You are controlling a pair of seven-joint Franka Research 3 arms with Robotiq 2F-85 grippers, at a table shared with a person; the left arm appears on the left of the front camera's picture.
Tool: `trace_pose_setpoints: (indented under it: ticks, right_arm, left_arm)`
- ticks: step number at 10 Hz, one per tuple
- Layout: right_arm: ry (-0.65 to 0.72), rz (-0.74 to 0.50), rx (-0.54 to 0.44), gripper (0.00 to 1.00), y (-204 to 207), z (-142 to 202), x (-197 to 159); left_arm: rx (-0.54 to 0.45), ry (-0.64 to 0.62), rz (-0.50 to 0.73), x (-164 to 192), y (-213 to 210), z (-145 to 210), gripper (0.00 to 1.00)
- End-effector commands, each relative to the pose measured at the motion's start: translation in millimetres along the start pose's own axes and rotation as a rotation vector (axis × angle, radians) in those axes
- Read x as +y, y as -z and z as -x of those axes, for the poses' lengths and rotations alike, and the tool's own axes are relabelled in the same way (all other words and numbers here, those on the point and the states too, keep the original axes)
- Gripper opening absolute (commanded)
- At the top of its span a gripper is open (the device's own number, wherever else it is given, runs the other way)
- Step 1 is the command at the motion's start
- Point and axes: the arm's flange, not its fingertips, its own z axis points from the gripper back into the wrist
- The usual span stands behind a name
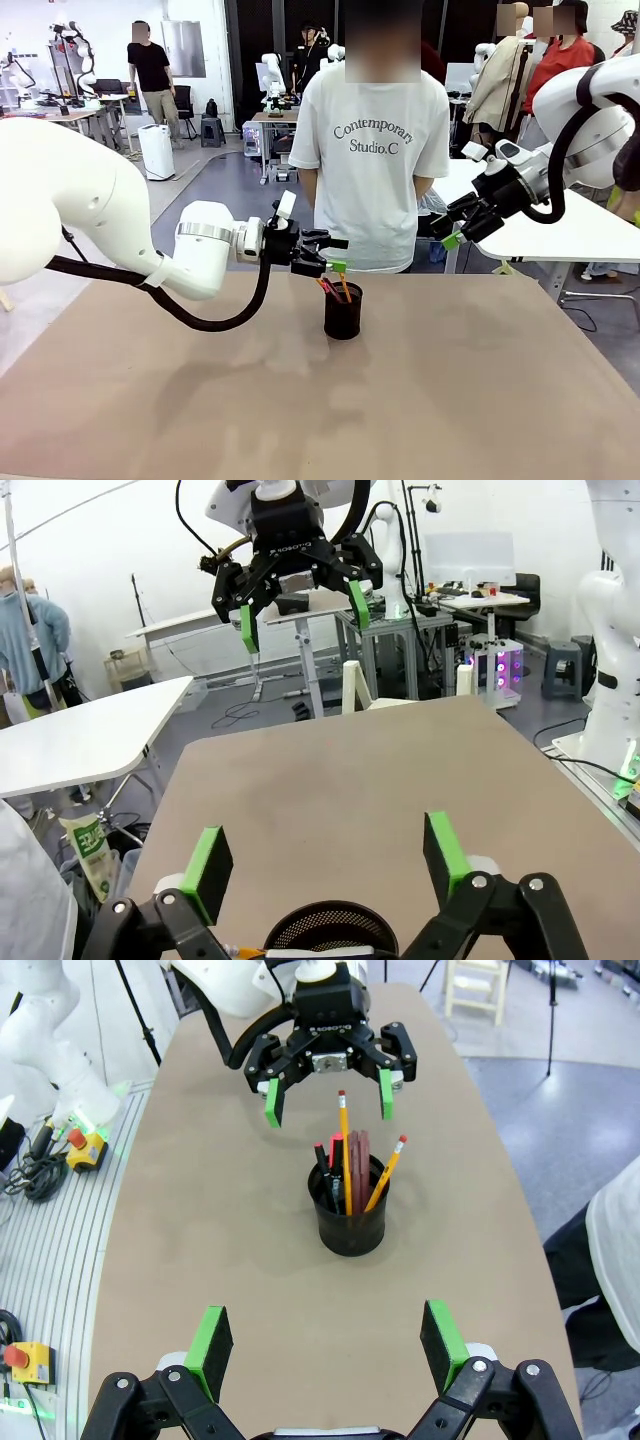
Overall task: Place the pens into the pen holder.
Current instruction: Pick up a writing instrument from the table and place it into the Pen holder.
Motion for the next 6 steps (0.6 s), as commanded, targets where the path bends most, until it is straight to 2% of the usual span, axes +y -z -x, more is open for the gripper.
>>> trace_pose_setpoints:
  ticks: [1,3,6]
  right_arm:
    - [-0.002,0.003,0.001,1.0,0.0,-1.6,0.8]
    - [-0.002,0.003,0.001,1.0,0.0,-1.6,0.8]
    - [-0.002,0.003,0.001,1.0,0.0,-1.6,0.8]
  left_arm:
    - [0.055,-0.01,0.022,-8.8,-11.3,-10.9,1.0]
    - [0.126,-0.036,0.057,-13.3,-27.4,-24.9,1.0]
    - [0.33,-0.054,0.171,-14.0,-54.1,-48.7,1.0]
